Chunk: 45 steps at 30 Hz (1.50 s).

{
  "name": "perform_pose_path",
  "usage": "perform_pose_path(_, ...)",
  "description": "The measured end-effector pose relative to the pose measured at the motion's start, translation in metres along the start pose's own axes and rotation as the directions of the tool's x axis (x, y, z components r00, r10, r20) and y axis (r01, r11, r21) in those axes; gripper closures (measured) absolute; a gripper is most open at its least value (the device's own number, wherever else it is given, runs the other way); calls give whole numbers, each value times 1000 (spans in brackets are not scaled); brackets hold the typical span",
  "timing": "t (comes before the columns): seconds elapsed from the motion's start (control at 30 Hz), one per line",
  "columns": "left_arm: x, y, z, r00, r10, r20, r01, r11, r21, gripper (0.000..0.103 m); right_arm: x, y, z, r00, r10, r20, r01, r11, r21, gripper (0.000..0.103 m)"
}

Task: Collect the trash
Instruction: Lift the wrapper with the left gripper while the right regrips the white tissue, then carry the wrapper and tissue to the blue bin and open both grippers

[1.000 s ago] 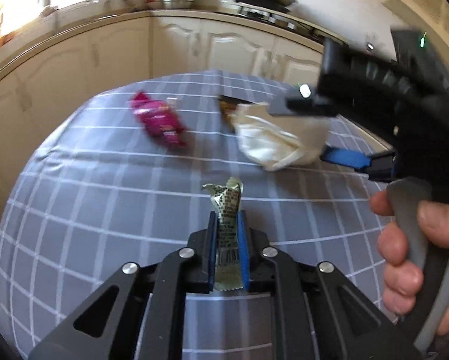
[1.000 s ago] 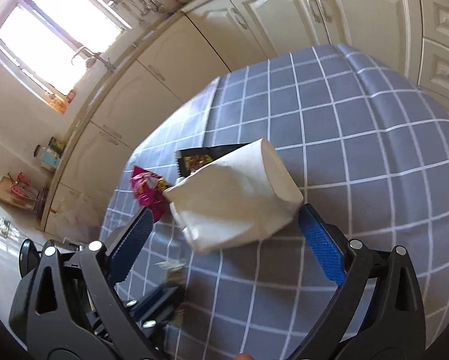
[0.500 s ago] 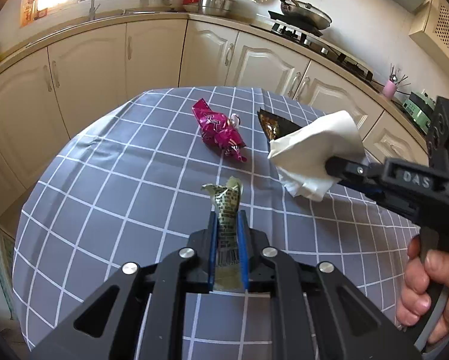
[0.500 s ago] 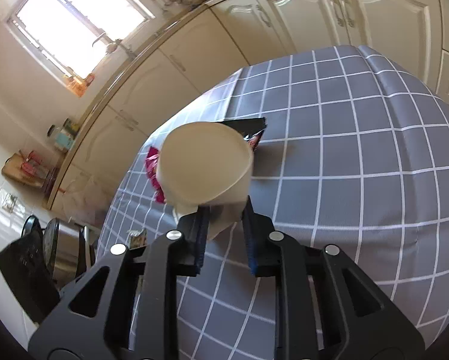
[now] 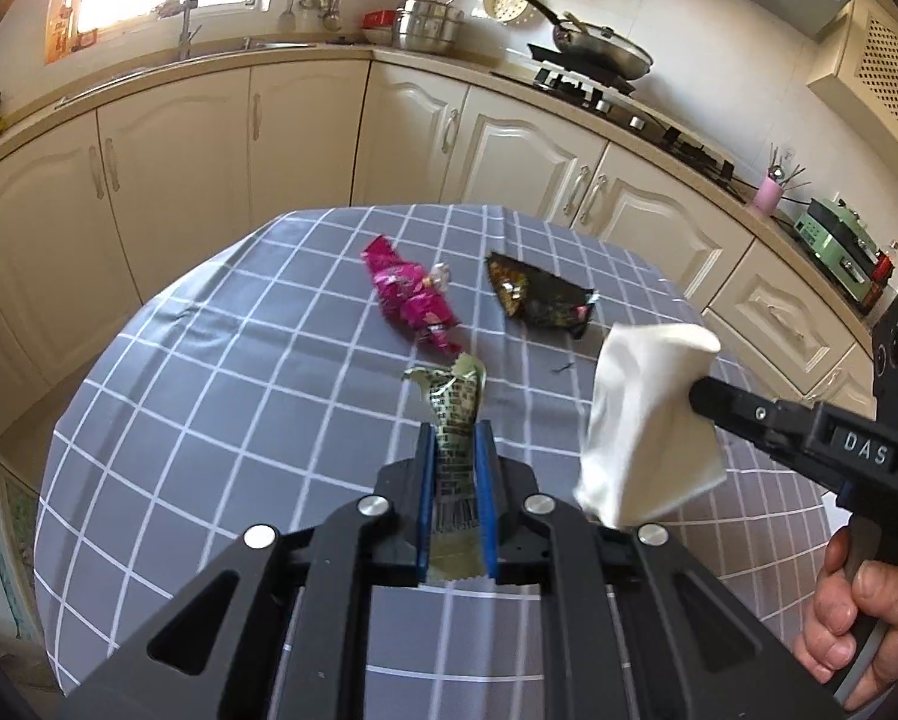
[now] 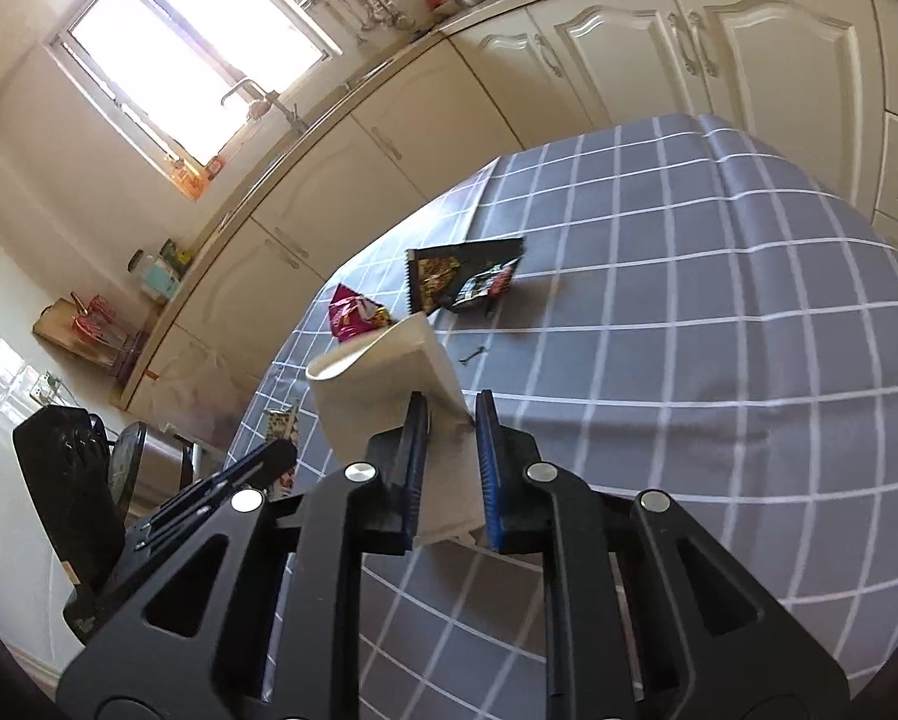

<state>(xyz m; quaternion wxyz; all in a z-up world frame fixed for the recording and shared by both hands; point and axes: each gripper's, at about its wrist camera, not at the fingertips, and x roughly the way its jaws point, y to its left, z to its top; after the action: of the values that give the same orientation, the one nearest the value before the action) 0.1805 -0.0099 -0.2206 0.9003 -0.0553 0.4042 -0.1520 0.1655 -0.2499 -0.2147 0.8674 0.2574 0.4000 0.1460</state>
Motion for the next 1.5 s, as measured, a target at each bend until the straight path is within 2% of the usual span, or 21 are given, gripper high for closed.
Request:
perform_pose_path(0.1, 0, -12, 1, 1000, -10, -4, 10, 1000, 11, 91, -9, -3, -4, 1000, -14, -7, 14, 1000, -4, 87)
perform_pose_path(0.17, 1, -17, -1, 1000, -10, -10, 11, 1000, 19, 91, -9, -9, -4, 999, -23, -35, 23, 1000, 7, 82)
perform_pose_path(0.2, 2, -20, -2, 1000, -12, -14, 13, 1000, 19, 91, -9, -11, -5, 999, -28, -47, 28, 1000, 8, 61)
perform_pose_path(0.27, 2, -24, -3, 1000, -15, -19, 16, 1000, 21, 91, -10, -11, -8, 998, -37, -42, 37, 999, 3, 25)
perform_pose_path(0.37, 1, -27, -5, 1000, -15, -23, 15, 1000, 24, 91, -5, -8, -11, 998, -13, -57, 13, 1000, 13, 25)
perform_pose_path(0.47, 1, -28, -6, 1000, -11, -23, 11, 1000, 25, 91, 6, -1, -10, 997, -55, -55, 55, 998, 9, 25)
perform_pose_path(0.57, 0, -28, -6, 1000, -7, -22, 7, 1000, 24, 91, 20, 5, -7, 996, -60, -64, 61, 998, 26, 25)
perform_pose_path(0.6, 1, -26, -6, 1000, -5, -22, 6, 1000, 23, 91, 24, 7, -7, 996, -64, -63, 66, 998, 23, 29)
perform_pose_path(0.63, 1, -26, -6, 1000, -4, -24, 4, 1000, 21, 91, 30, 9, -7, 995, -76, -70, 77, 997, 14, 40)
perform_pose_path(0.67, 1, -25, -7, 1000, -3, -24, 4, 1000, 20, 91, 34, 9, -8, 993, -84, -84, 85, 996, 12, 60)
perform_pose_path(0.87, -1, -25, -6, 1000, 0, -20, 0, 1000, 17, 91, 23, 8, -14, 997, -40, -68, 40, 999, 2, 66)
perform_pose_path(0.93, -1, -26, -6, 1000, -4, -19, 4, 1000, 16, 91, 16, 1, -15, 998, -22, -67, 23, 1000, 19, 86)
perform_pose_path(1.03, -2, -32, -5, 1000, -16, -14, 16, 999, 27, 91, 6, -10, -16, 997, -44, -60, 45, 999, 28, 86)
perform_pose_path(1.2, -2, -48, -7, 999, -29, -15, 30, 998, 53, 91, -11, -27, -19, 998, -28, -51, 31, 998, 55, 87)
perform_pose_path(1.5, -6, -80, -5, 999, -50, -11, 51, 993, 106, 91, -56, -55, -21, 999, -37, 26, 34, 994, 102, 87)
